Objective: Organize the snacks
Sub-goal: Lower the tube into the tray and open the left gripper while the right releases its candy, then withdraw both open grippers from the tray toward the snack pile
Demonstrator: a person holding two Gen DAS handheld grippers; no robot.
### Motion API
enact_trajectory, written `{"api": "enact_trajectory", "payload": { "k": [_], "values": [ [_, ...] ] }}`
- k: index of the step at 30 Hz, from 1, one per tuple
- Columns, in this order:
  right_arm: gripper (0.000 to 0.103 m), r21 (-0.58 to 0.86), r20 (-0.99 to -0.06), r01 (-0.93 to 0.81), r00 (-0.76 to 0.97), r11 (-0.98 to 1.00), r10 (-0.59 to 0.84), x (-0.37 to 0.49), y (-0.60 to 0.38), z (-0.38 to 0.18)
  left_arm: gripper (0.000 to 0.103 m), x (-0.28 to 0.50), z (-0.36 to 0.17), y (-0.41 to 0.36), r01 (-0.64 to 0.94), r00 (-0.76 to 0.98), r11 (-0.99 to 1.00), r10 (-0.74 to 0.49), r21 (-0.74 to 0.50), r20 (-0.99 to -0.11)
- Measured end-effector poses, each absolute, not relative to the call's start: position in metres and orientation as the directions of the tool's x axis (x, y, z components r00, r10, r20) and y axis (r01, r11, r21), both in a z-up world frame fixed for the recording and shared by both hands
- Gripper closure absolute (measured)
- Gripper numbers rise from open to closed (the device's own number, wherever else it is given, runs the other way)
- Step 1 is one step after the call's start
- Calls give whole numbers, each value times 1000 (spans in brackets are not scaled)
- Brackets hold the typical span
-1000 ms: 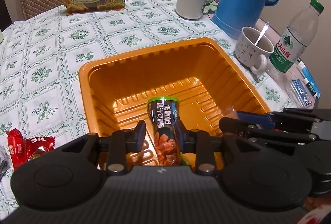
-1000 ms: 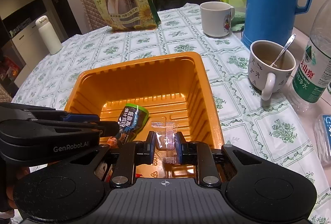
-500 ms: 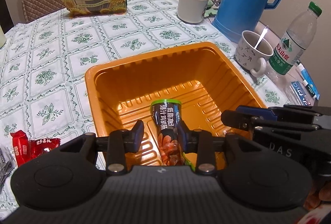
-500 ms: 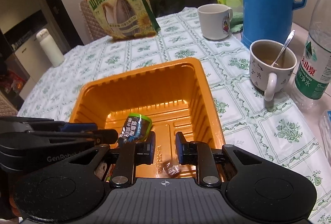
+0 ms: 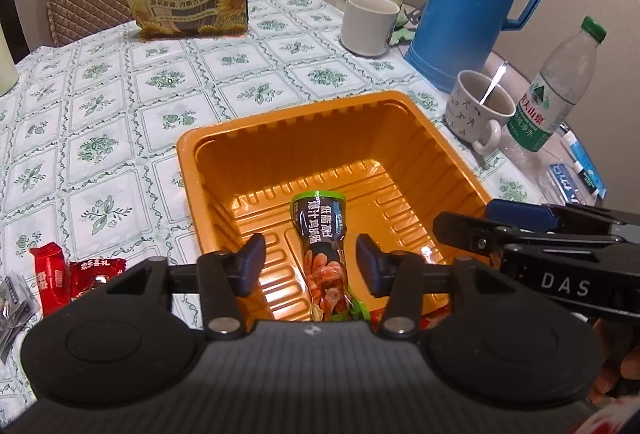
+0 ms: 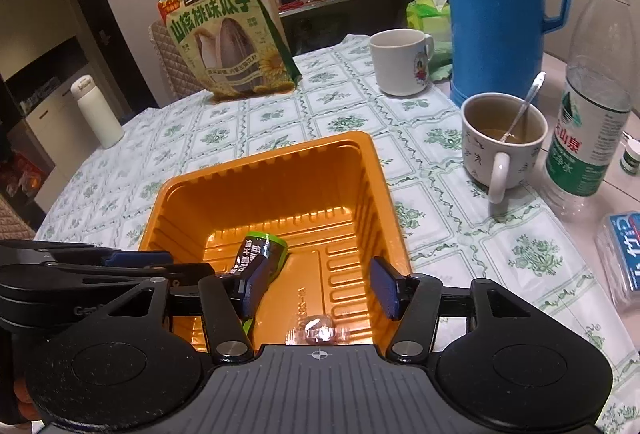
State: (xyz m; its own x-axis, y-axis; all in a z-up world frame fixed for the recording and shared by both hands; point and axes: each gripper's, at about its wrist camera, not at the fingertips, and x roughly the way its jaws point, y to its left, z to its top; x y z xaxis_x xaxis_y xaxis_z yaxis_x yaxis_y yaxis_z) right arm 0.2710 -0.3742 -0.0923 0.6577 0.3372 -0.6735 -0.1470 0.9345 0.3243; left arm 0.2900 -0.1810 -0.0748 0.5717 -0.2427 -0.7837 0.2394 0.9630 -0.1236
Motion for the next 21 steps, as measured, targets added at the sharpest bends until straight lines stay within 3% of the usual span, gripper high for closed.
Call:
{"api": "enact_trajectory", "payload": {
  "k": [2,5,12,21],
  "values": [
    [33,330,-666,-141,666,933,336,267,-376,-90,38,285,-70,-178,240,580,962,-252,-132,-775],
    [23,337,-649,-133,685,932,332,259,-380,-84,32,278,-63,-175,248,595,959,-262,-137,-760],
    [22,363,-627,-105,708,926,326,242,-387,-70,23,256,-48,-165,253,626,958,-268,-135,-733],
    [21,378,-619,-91,715,922,324,215,-388,-58,21,224,-35,-141,240,644,960,-269,-145,-717]
  ]
}}
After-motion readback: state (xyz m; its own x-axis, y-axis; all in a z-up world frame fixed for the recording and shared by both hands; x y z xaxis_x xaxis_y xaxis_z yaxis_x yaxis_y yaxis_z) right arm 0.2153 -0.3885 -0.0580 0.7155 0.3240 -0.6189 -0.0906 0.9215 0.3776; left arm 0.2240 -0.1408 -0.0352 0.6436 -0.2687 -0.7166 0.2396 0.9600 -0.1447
